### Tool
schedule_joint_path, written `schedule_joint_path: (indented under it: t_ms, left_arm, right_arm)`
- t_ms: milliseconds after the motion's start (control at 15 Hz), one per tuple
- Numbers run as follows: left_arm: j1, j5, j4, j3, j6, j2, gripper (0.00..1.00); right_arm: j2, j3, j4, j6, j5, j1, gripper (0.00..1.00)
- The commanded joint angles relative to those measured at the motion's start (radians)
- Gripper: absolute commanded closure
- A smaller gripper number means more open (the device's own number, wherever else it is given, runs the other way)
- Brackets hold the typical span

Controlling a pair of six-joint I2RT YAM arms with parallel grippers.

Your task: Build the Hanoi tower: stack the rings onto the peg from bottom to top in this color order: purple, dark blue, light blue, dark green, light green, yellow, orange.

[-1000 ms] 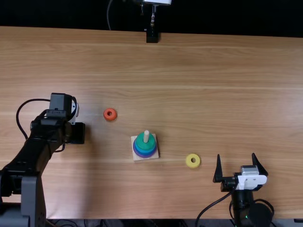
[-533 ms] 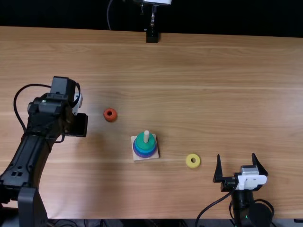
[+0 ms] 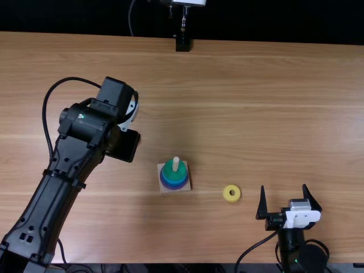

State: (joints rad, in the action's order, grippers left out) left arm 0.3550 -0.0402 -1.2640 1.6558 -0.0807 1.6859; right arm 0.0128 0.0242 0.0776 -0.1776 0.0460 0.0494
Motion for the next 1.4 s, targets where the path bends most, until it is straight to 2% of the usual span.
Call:
schedule_joint_path:
  t_ms: [0,200,533,1000,1133,1333]
  left_arm:
    - [0.041,0.007,-0.021,0.061,-0.061,-0.026,1.0]
    - [0.131,0.007,-0.026,0.105,-0.118,-0.02,1.0]
    - [0.245,0.005,-0.019,0.127,-0.219,-0.005,1.0]
    - [0.305,0.007,-0.01,0.228,-0.236,0.092,1.0]
    - [0.317,0.005,-0.013,0.228,-0.267,0.107,1.0]
    - [0.332,0.007,-0.019,0.226,-0.278,0.109,1.0]
  right_arm:
    - [-0.013,-0.013,0.017,0.008,0.026,-0.014,0.0]
    - [-0.013,-0.013,0.017,0.008,0.026,-0.016,0.0]
    - [-0.013,-0.013,0.017,0.008,0.026,-0.016,0.0]
    - [-0.013,-0.013,0.017,0.008,0.026,-0.014,0.0]
    - [-0.013,-0.013,0.017,0.008,0.026,-0.016,0.0]
    - [-0.013,-0.013,0.017,0.008,0.026,-0.016,0.0]
